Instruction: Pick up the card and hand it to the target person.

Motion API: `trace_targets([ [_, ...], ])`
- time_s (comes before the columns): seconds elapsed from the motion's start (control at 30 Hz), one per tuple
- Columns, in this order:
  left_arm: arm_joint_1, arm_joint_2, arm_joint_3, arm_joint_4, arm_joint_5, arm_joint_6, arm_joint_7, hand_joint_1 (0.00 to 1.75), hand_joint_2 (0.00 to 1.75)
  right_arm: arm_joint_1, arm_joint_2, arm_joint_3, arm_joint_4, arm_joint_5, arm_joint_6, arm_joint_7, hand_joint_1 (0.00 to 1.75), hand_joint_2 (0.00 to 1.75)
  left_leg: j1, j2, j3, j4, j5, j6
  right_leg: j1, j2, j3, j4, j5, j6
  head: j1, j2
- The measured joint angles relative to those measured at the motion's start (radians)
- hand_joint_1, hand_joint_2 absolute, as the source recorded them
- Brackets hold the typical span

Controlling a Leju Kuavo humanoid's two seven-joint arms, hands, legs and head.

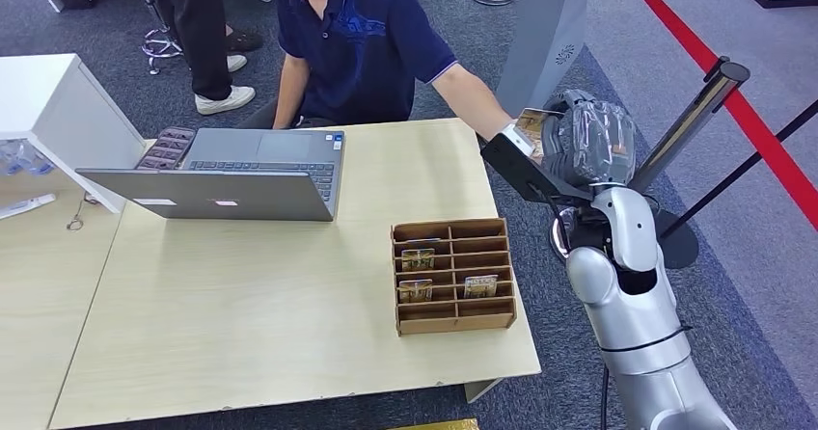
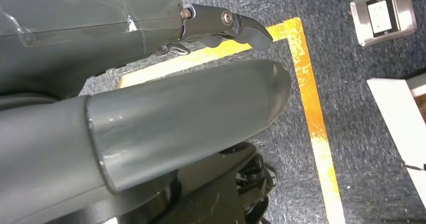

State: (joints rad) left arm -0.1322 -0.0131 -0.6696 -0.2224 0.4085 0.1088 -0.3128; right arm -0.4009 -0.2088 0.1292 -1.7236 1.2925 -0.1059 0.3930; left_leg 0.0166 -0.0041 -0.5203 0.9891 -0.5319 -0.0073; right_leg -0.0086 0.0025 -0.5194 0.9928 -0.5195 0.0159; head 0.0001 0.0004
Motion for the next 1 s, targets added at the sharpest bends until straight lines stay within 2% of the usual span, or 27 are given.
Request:
trace_targets([
  [0.43, -0.018, -0.005, 0.000, 0.000, -0.016, -0.024, 0.017, 0.00, 0.00, -0.038, 0.019, 0.007, 0.172, 0.108, -0.085, -0.043, 1.66, 1.75, 0.000, 0.000, -0.001, 0.000, 0.000, 0.000, 0.000, 0.000, 0.000, 0.000, 0.000, 0.000, 0.000, 0.000],
  [0.6, -0.021, -0.006, 0.000, 0.000, -0.022, -0.028, 0.020, 0.00, 0.00, -0.039, 0.023, 0.025, 0.216, 0.162, -0.099, -0.051, 1.54, 1.75, 0.000, -0.001, -0.001, 0.000, 0.000, 0.000, 0.000, -0.001, 0.000, 0.000, 0.000, 0.000, 0.000, 0.000],
  [0.63, -0.022, -0.006, 0.000, 0.000, -0.024, -0.029, 0.020, 0.00, 0.00, -0.039, 0.023, 0.030, 0.224, 0.168, -0.102, -0.051, 1.45, 1.75, 0.000, -0.001, -0.001, 0.000, 0.000, 0.000, 0.000, -0.001, 0.000, 0.000, 0.000, 0.000, 0.000, 0.000],
  [0.67, -0.024, -0.006, 0.000, 0.000, -0.025, -0.030, 0.022, 0.00, 0.00, -0.039, 0.024, 0.036, 0.233, 0.172, -0.105, -0.052, 1.21, 1.75, 0.000, -0.001, -0.001, 0.000, 0.000, 0.000, 0.000, -0.001, 0.000, 0.000, 0.000, 0.000, 0.000, 0.000],
  [0.7, -0.027, -0.006, 0.000, 0.000, -0.027, -0.031, 0.024, 0.00, 0.00, -0.039, 0.024, 0.042, 0.242, 0.174, -0.107, -0.052, 0.82, 1.75, 0.000, -0.001, -0.001, 0.000, 0.000, 0.000, 0.000, -0.001, 0.000, 0.000, 0.000, 0.000, 0.000, 0.000],
  [0.77, -0.031, -0.006, 0.000, 0.000, -0.031, -0.033, 0.028, 0.00, 0.00, -0.039, 0.024, 0.055, 0.259, 0.172, -0.108, -0.053, 0.15, 1.75, 0.000, -0.001, -0.001, 0.000, 0.000, 0.000, 0.000, -0.001, 0.000, 0.000, 0.000, 0.000, 0.000, 0.000],
  [0.8, -0.032, -0.005, 0.000, 0.000, -0.033, -0.034, 0.028, 0.00, 0.00, -0.039, 0.024, 0.063, 0.267, 0.165, -0.106, -0.054, 0.00, 1.75, 0.000, -0.001, -0.001, 0.000, 0.000, 0.000, 0.000, -0.001, 0.000, 0.000, 0.000, 0.000, 0.000, 0.000],
  [1.0, -0.032, -0.004, 0.000, 0.000, -0.034, -0.034, 0.017, 0.00, 0.00, -0.038, 0.014, 0.110, 0.306, 0.065, -0.092, -0.039, 0.00, 1.75, 0.000, -0.001, -0.001, 0.000, 0.000, 0.000, 0.000, -0.001, -0.001, 0.000, 0.000, 0.000, 0.000, 0.000],
])
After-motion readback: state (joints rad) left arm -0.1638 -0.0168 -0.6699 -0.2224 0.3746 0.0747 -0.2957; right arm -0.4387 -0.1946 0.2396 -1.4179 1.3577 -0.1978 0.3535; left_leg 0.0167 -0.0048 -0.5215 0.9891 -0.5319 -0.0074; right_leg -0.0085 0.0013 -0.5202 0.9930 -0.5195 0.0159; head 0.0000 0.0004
